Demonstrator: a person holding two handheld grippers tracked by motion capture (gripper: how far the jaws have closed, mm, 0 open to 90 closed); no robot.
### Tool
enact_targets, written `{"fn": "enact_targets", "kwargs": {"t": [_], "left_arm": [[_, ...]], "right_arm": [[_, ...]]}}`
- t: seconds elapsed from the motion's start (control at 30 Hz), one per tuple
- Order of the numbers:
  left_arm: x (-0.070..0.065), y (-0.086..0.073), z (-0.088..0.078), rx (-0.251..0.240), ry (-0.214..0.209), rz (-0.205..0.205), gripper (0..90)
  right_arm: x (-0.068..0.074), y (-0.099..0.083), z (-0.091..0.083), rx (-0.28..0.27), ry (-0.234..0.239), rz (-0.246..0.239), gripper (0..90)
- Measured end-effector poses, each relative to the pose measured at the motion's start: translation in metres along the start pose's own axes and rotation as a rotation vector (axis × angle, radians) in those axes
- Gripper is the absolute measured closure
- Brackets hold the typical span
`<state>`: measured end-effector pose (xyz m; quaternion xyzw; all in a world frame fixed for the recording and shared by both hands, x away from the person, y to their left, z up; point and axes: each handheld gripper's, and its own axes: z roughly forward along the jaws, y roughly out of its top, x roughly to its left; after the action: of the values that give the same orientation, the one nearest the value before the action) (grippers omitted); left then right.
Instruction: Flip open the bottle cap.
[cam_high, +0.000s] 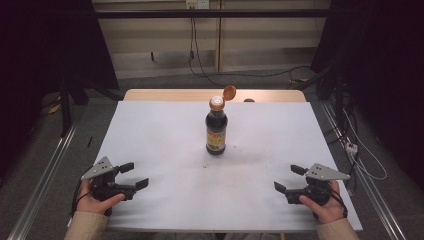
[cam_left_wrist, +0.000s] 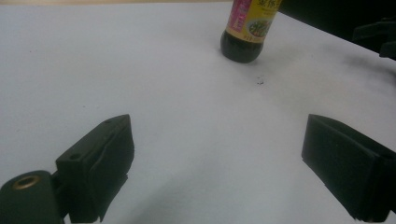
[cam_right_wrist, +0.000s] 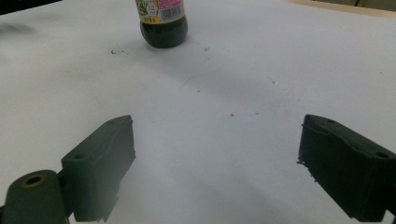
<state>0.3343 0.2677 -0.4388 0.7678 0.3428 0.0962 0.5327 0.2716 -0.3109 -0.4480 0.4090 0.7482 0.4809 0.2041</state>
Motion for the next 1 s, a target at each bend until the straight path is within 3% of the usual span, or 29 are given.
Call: {"fn": "enact_targets", "kwargs": {"t": [0.17,0.2,0.27,1.0], "left_arm": [[-0.0004,0.0003,0.0000,0.000,-0.003,0.003,9.1],[0.0006,0.0004,0.0004,-0.003,-0.025,0.005,9.1],[-0.0009,0.0008,0.0010,-0.002,-0.002,0.005,9.1],[-0.0033,0.0021,0.0073,0.006,-0.014,0.018,9.1]], "right_arm": [[0.0000,-0.0015,-0.0012,0.008,-0.002,-0.006,10.3],[0.0001,-0.0022,-0.0017,0.012,-0.002,-0.006,10.3],[-0.0005,-0.0040,-0.0037,0.013,0.000,-0.006,10.3],[0.0000,-0.0027,-0.0088,-0.012,-0.007,-0.007,10.4]]}}
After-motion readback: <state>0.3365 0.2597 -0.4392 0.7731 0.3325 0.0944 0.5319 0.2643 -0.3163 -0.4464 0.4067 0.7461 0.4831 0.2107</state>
